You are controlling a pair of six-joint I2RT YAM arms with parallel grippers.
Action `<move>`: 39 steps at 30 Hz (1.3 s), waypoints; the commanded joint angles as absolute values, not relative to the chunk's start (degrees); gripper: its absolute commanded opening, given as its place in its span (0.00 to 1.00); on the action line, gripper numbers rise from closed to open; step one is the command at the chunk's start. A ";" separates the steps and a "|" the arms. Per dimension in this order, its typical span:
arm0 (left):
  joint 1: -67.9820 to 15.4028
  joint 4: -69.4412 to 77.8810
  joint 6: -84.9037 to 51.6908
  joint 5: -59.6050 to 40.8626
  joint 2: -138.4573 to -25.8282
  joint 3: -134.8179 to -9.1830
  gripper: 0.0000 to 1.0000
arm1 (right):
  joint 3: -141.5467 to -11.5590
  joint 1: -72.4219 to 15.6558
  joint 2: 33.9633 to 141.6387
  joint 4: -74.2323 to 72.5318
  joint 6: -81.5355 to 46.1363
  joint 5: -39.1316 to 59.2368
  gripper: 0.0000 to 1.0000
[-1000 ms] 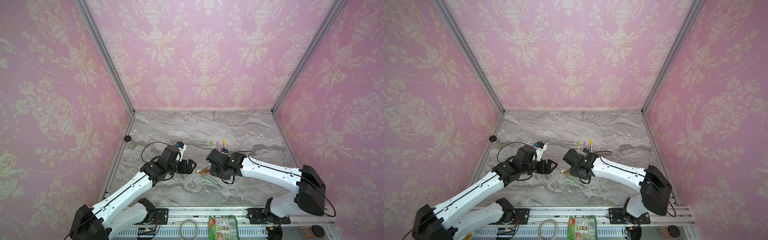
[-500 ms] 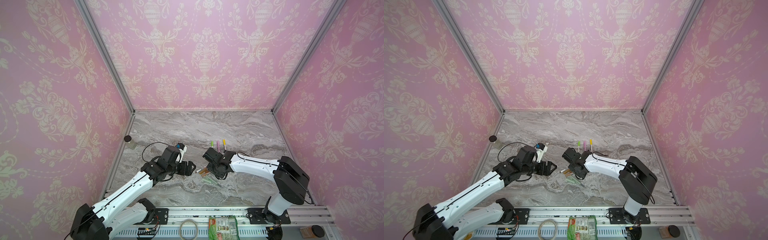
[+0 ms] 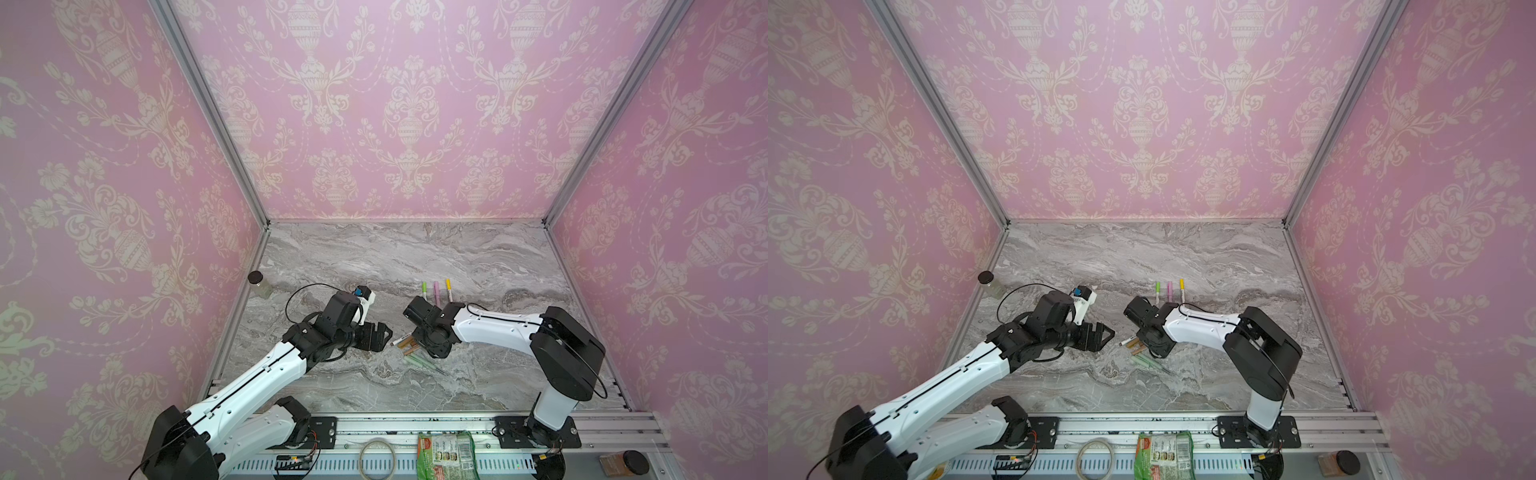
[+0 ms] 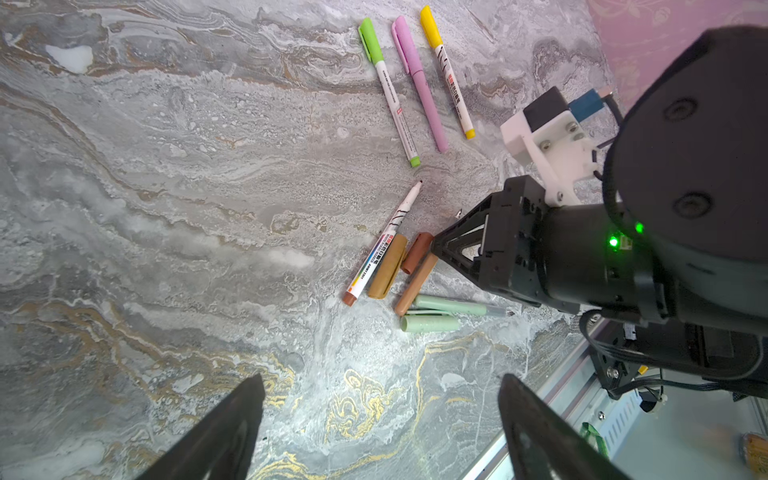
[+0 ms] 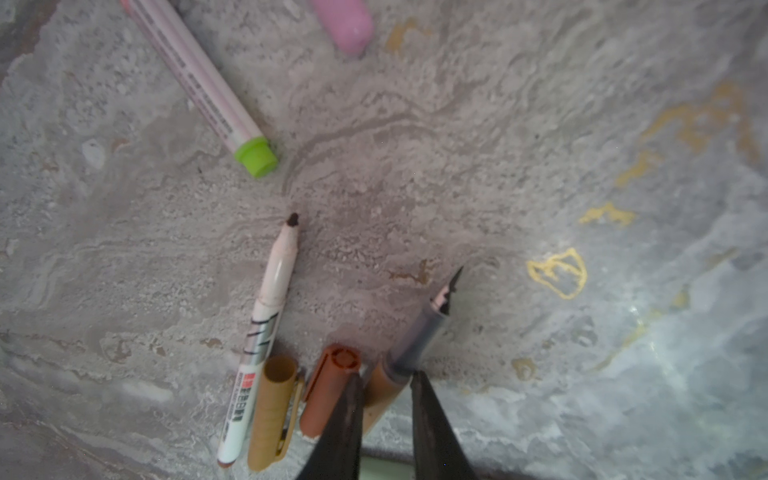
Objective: Insert the pens into the pen caps
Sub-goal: 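Lift the brown fountain pen upright with the right gripper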
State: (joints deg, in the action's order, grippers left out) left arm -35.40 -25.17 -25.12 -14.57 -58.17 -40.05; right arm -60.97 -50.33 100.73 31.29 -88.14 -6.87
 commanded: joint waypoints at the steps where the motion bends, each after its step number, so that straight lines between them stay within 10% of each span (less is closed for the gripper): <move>1: -34.94 -26.21 -23.07 -13.01 -57.07 -40.96 0.90 | -62.27 -50.19 102.33 32.72 -89.12 -7.61 0.22; 39: -34.74 -16.11 -24.27 -20.25 -54.40 -40.18 0.92 | -62.74 -50.40 85.73 34.60 -81.02 -14.50 0.00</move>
State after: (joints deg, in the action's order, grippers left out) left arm -35.38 -20.84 -24.51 -14.63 -55.13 -40.05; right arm -60.73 -50.33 87.83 32.73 -87.77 -12.03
